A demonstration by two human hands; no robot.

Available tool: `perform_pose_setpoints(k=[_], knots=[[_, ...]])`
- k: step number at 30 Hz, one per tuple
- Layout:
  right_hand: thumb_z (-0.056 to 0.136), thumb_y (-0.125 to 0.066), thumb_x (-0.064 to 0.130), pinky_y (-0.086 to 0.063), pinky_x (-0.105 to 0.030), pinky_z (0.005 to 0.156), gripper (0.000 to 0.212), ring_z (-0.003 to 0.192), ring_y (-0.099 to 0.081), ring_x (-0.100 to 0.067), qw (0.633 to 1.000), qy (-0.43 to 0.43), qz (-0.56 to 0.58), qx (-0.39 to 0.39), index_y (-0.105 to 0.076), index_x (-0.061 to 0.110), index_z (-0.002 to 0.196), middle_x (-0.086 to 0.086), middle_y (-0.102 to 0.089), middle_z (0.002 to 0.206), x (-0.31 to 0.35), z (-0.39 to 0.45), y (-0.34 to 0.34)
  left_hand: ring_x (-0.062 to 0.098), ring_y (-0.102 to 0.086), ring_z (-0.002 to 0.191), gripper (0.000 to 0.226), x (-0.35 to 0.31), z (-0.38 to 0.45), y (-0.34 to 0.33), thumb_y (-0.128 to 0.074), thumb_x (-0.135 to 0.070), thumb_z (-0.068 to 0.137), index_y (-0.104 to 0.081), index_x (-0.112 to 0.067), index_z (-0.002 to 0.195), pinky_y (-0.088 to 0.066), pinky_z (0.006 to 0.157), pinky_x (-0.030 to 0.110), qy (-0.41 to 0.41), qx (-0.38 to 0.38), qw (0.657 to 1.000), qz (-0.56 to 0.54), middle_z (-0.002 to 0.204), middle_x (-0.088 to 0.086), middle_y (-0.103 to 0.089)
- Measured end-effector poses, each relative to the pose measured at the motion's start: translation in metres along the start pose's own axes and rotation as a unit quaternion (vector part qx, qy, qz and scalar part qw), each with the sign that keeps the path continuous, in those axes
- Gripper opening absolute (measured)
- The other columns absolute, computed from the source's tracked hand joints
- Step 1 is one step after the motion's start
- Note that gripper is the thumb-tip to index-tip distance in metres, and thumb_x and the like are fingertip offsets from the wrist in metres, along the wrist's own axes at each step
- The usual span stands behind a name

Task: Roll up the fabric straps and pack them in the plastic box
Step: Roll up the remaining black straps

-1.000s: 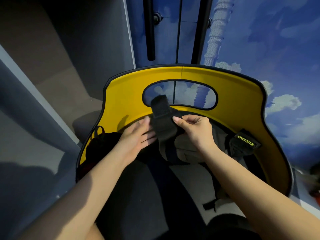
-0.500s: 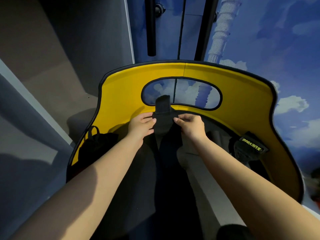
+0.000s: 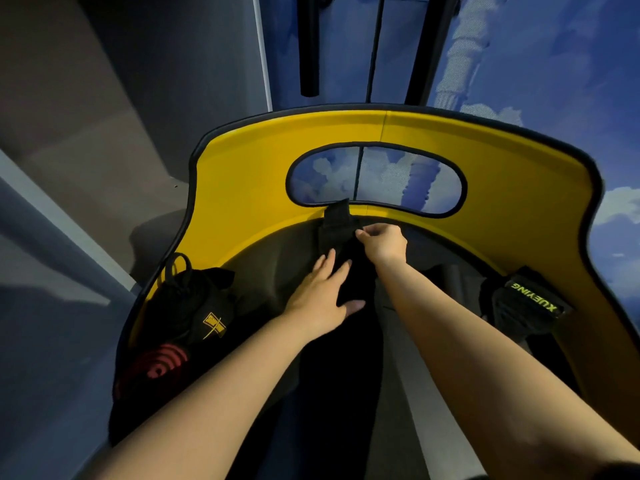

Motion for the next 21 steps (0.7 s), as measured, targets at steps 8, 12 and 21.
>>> perform_pose_setpoints(k=[8, 12, 21], knots=[[0.088, -0.063, 0.023, -0.047, -0.027, 0.078, 0.022, 0.092, -0.064, -0.022, 0.976, 0.149, -0.161, 0.014, -0.068, 0.009, 0.104, -0.010, -0.070, 0.099, 0.011, -0.020, 0.036, 0.018, 0.008, 0.147, 0.077, 0.015, 0.001, -0.002, -0.049, -0.044, 0.093, -0.001, -0.029, 0.151, -0.005, 0.118, 0.039, 0.010, 0.075, 0.995, 0.065, 0.158, -0.001, 0.017], [0.088, -0.062, 0.023, -0.050, -0.036, 0.082, 0.021, 0.099, -0.062, -0.028, 0.929, 0.221, -0.290, 0.052, -0.067, 0.011, 0.104, -0.011, -0.069, 0.103, -0.006, -0.041, 0.063, 0.019, 0.007, 0.147, 0.075, 0.006, -0.006, 0.004, -0.050, -0.040, 0.094, -0.003, -0.027, 0.151, -0.004, 0.118, 0.039, 0.021, 0.032, 0.995, 0.091, 0.159, 0.001, 0.012], [0.091, -0.059, 0.030, -0.041, -0.037, 0.100, 0.046, 0.124, -0.047, -0.028, 0.837, 0.258, -0.469, 0.117, -0.051, 0.012, 0.132, -0.010, -0.052, 0.133, -0.022, -0.056, 0.126, 0.017, -0.005, 0.147, 0.059, -0.094, -0.023, -0.014, -0.049, -0.037, 0.096, -0.025, -0.027, 0.148, -0.015, 0.119, 0.038, -0.109, 0.017, 0.994, 0.020, 0.159, -0.006, -0.009]])
Point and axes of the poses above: each hand's wrist, its own z-axis towards the middle knuckle, its own y-axis out of the back of the hand, x = y × z, the point moved 8 cm from there along z, towards the middle knuckle
